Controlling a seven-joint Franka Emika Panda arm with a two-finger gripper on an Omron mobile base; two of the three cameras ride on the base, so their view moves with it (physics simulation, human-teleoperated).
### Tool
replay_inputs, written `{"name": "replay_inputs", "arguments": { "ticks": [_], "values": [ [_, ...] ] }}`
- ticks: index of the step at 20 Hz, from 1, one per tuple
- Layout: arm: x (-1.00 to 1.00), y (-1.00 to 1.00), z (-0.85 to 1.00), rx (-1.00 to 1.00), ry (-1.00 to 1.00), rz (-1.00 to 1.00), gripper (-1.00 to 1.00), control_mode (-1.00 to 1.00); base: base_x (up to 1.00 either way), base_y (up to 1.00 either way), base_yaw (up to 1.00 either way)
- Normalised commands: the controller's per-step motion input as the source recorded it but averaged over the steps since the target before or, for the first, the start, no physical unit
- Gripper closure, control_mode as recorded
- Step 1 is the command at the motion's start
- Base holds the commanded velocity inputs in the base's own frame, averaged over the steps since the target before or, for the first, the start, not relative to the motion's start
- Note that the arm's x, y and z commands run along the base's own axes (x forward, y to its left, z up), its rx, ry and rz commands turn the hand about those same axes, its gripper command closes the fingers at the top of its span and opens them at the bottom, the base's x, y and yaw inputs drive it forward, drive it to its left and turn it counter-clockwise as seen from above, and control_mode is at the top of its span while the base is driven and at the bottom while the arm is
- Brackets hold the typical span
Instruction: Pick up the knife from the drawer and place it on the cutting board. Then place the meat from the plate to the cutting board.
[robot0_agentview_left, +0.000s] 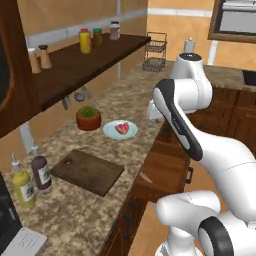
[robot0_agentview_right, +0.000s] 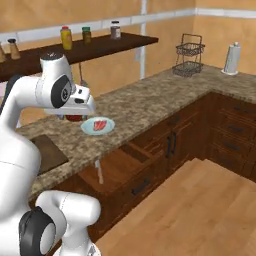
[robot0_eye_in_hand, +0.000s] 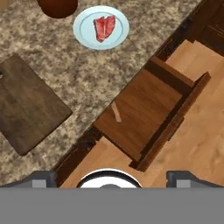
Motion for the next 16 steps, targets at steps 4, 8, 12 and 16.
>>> {"name": "replay_inputs", "arguments": {
  "ticks": [4,8,12,16],
  "values": [
    [0.0,0.0,0.0,0.0,0.0,0.0,-1.0,1.0,-0.01,0.09,-0.97],
    [0.0,0.0,0.0,0.0,0.0,0.0,-1.0,1.0,-0.07,0.04,-0.88],
    [0.0,0.0,0.0,0.0,0.0,0.0,-1.0,1.0,-0.07,0.0,-0.53],
    [0.0,0.0,0.0,0.0,0.0,0.0,-1.0,1.0,-0.09,0.06,-0.05]
  ]
}}
